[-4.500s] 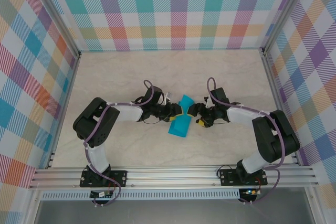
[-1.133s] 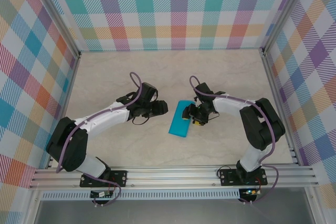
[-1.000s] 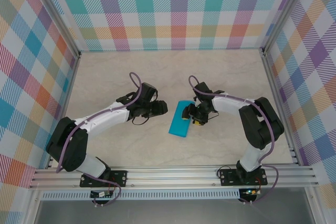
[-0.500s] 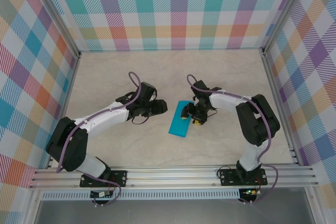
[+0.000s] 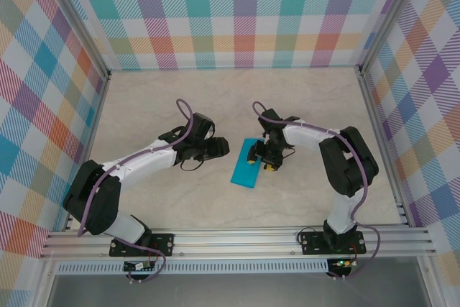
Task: Fold a paper plane with a square sheet of paper (pick it up from the middle)
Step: First fold in half a square sheet of paper at the center of the table.
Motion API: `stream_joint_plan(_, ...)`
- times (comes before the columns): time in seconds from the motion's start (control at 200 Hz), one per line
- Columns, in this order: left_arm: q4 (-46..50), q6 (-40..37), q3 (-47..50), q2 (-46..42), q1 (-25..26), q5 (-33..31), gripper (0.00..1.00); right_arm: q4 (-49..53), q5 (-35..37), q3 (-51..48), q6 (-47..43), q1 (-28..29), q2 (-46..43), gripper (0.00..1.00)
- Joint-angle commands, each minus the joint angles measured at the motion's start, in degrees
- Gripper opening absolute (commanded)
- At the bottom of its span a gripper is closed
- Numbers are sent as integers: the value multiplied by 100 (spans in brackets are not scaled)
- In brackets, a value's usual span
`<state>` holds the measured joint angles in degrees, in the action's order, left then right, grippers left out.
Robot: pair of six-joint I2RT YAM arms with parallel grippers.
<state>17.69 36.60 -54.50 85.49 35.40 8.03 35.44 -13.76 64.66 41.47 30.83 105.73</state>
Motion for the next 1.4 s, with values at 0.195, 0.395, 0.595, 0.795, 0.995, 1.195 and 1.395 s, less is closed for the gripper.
stream_joint_plan(0.195,-29,5,52,35,-100,102,57,297,559,-51,-62,28,593,64)
stream_joint_plan(0.395,-72,7,36,90,-97,175,56,378,615,2,-101,38,710,64)
stream_joint_plan(0.595,-133,15,27,216,-94,326,52,493,750,11,-148,46,797,64)
stream_joint_plan(0.795,-392,18,-39,425,-94,603,47,546,807,46,-192,58,887,64)
stream_joint_plan(0.995,-517,25,-143,733,-94,889,40,538,813,52,-205,59,940,63)
stream_joint_plan(1.195,-649,52,-305,1092,-86,1218,35,562,832,64,-210,57,967,63)
stream_joint_plan(1.395,-923,154,-506,1533,-77,1620,22,556,831,64,-220,55,976,63)
